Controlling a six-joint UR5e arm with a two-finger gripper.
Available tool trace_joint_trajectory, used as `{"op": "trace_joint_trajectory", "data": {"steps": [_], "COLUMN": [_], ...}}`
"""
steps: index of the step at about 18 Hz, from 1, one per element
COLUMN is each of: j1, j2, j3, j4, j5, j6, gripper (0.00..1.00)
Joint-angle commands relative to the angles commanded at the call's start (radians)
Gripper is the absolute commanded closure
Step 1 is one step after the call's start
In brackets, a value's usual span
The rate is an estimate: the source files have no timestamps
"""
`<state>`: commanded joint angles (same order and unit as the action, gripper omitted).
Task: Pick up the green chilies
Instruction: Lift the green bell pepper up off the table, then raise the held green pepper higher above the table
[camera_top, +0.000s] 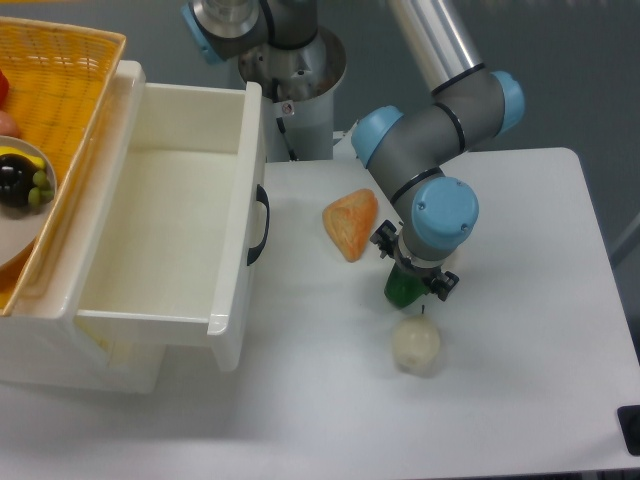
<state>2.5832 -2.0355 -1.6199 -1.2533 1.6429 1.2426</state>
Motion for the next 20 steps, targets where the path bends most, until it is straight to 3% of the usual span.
{"op": "trace_joint_trajectory", "data": {"steps": [20], "j1": [0.012], "j2": [-0.032], "j3": [-0.011], "j4": [0.002], "j5": [0.003], "j6": [-0.038], "gripper": [0.0]}}
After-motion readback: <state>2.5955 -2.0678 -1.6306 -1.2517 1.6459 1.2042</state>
